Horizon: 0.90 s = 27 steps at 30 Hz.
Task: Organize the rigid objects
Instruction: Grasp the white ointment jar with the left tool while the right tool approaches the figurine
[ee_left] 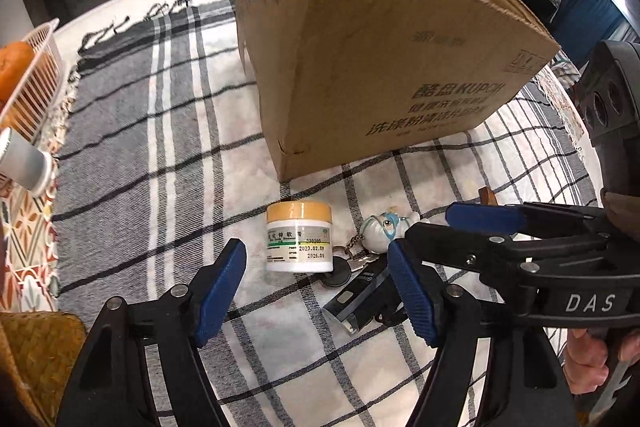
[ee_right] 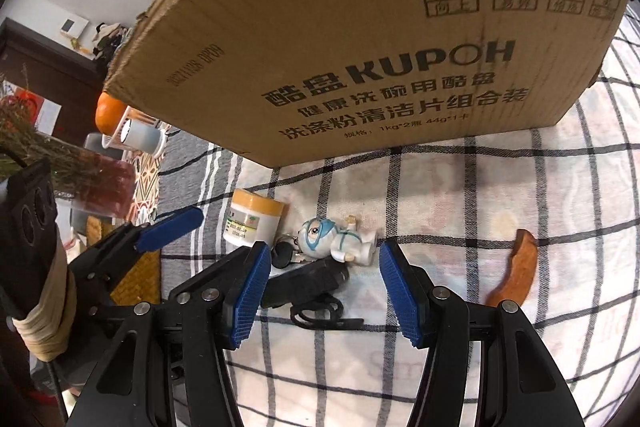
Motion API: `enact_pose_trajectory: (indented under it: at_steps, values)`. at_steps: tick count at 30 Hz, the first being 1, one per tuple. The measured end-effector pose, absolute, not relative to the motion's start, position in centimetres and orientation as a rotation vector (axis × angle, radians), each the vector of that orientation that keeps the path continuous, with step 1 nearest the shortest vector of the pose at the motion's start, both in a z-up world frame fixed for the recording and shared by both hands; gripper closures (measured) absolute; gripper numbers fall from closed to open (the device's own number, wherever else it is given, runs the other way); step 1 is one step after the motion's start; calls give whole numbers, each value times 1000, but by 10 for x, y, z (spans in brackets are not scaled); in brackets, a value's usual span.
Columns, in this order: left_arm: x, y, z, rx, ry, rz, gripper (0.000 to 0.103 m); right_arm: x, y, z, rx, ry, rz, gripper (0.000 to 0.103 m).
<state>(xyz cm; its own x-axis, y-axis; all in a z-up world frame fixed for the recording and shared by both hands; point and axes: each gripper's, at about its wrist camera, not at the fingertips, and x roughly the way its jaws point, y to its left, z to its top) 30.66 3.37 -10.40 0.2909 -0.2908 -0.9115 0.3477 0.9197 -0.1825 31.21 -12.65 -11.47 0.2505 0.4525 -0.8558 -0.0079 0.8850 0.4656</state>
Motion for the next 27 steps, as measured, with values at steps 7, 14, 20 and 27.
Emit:
enact_pose_trajectory:
  at_steps: [7,14,20,27]
  values:
    - [311,38,-114,14,1231,-430,32,319,-121,-124,442,1322,291,45]
    - [316,45,-125,-35,1256,-422,36,325,-119,-131,456,1379,252,45]
    - [320,48,-133,-64,1271,-408,38,329,-119,-139,489,1424,195,45]
    - [321,48,-138,-68,1266,-391,43,331,-119,-147,511,1443,137,46]
